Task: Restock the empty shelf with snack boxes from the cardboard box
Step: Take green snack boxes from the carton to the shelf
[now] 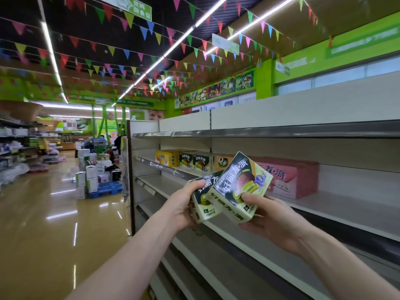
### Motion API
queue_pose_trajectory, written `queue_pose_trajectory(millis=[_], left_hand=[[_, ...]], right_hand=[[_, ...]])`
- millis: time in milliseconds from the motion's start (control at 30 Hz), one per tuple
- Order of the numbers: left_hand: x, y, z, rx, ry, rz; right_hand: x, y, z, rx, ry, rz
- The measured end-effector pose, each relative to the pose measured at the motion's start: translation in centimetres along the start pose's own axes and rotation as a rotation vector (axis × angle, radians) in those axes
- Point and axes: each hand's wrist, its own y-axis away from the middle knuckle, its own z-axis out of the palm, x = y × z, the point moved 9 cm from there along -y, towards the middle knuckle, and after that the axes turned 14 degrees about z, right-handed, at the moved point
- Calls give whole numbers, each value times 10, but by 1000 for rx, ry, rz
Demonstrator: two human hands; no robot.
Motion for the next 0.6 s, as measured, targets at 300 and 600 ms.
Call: queue_pose_trajectory(millis=[300, 600], left_hand=[[-45, -8, 122, -150, -6, -13], [-79, -32, 225, -375, -51, 6]], right_hand=[[-22, 36, -117, 181, 40, -60], [-35, 69, -214, 379, -31, -84]])
